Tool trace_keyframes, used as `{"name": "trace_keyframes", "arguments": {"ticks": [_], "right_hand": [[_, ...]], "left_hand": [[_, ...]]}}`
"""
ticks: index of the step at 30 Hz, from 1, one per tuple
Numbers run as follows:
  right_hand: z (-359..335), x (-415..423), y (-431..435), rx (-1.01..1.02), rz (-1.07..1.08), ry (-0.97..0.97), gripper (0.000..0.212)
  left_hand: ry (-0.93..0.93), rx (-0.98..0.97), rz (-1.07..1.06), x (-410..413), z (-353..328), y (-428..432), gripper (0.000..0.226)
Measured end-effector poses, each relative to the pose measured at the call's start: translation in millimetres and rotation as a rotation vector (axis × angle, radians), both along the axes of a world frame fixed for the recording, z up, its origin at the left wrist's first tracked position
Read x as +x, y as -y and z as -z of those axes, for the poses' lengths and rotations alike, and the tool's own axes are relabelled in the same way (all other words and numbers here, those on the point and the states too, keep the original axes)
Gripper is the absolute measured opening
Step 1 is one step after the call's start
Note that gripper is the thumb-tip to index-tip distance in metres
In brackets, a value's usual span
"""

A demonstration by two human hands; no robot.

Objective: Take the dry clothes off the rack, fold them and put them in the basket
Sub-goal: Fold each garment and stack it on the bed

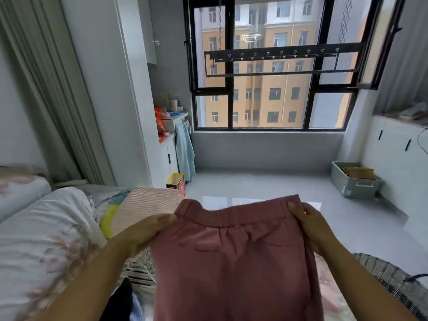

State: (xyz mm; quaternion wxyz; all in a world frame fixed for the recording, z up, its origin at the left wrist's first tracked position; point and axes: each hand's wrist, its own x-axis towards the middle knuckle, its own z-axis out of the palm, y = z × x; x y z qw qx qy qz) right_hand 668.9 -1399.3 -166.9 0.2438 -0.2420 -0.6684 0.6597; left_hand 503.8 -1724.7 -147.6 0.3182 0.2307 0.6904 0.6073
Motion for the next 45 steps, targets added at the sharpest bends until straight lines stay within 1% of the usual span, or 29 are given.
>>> {"name": "trace_keyframes", "arguments": {"ticks": [2,5,6,7,9,10,11,13,14,15,17,19,22,25,26,28,30,31,32,34,36,37,38,39,40,41,43,44,45], "right_hand": [[-17,-12,6,0.135,-0.012,0.024,0.02],[-28,-22,9,0.251,0.037,0.047,0.025],[-30,-24,8,0.256,0.071,0.052,0.028],[-32,-24,8,0.256,0.105,0.049,0.031],[-37,-25,9,0.259,0.133,0.042,0.031],[-39,-27,11,0.267,0.137,0.044,0.031],[-40,-29,13,0.275,0.147,0.048,0.032],[-44,-33,20,0.267,0.167,0.051,0.031],[-47,-34,24,0.254,0.17,0.04,0.027],[-50,-37,30,0.244,0.17,0.023,0.023],[-57,-43,44,0.246,0.148,-0.006,0.021],[-65,-48,60,0.259,0.094,-0.02,0.023],[-76,-52,80,0.218,-0.011,-0.029,0.03],[-79,-51,85,0.022,-0.1,-0.089,0.033],[-80,-49,83,-0.052,-0.126,-0.12,0.031],[-81,-45,75,-0.11,-0.135,-0.155,0.026],[-85,-40,66,-0.131,-0.095,-0.176,0.019],[-88,-40,62,-0.133,-0.071,-0.187,0.017],[-92,-40,58,-0.123,-0.053,-0.195,0.017],[-105,-42,51,-0.087,-0.03,-0.219,0.019],[-122,-44,45,-0.055,-0.022,-0.271,0.019],[-130,-45,43,-0.049,-0.027,-0.297,0.019],[-138,-46,41,-0.049,-0.038,-0.319,0.02],[-147,-47,40,-0.053,-0.056,-0.339,0.019],[-154,-47,40,-0.058,-0.074,-0.361,0.017],[-161,-49,40,-0.067,-0.088,-0.386,0.014],[-172,-52,41,-0.09,-0.118,-0.436,0.012],[-177,-54,42,-0.101,-0.132,-0.456,0.012],[-182,-55,42,-0.106,-0.146,-0.472,0.013]], "left_hand": [[-0.008,-0.099,-0.018,-2,6,-10,0.08],[0.034,0.007,-0.135,-11,11,-24,0.076],[0.051,0.051,-0.167,-14,9,-27,0.069],[0.071,0.076,-0.182,-17,7,-30,0.06],[0.088,0.048,-0.141,-19,1,-37,0.053],[0.058,0.01,-0.13,-20,-3,-43,0.047],[-0.005,-0.02,-0.169,-19,-7,-50,0.035],[-0.201,-0.043,-0.362,-18,-13,-67,0.009],[-0.314,-0.039,-0.477,-15,-17,-77,0.007],[-0.418,-0.027,-0.568,-8,-22,-87,0.008],[-0.544,0.053,-0.618,13,-31,-108,0.008],[-0.604,0.14,-0.562,36,-32,-131,0.009],[-0.765,0.16,-0.464,66,-28,-155,0.032],[-0.884,0.141,-0.408,88,-32,-164,0.035],[-0.899,0.126,-0.347,94,-34,-165,0.036],[-0.923,0.152,-0.198,102,-33,-164,0.041],[-0.848,0.268,-0.048,98,-26,-156,0.042],[-0.779,0.304,-0.035,93,-22,-148,0.039],[-0.707,0.299,-0.095,85,-16,-139,0.034],[-0.568,0.221,-0.277,63,4,-123,0.029],[-0.438,0.036,-0.351,45,27,-107,0.013],[-0.38,-0.063,-0.311,40,37,-101,0.018],[-0.317,-0.133,-0.247,36,50,-96,0.033],[-0.235,-0.143,-0.186,36,57,-92,0.046],[-0.162,-0.121,-0.147,37,63,-91,0.053],[-0.111,-0.077,-0.116,39,66,-92,0.052],[-0.049,0.025,-0.063,43,62,-97,0.031],[-0.052,0.042,-0.049,42,59,-100,0.029],[-0.055,0.061,-0.056,37,57,-104,0.034]]}}
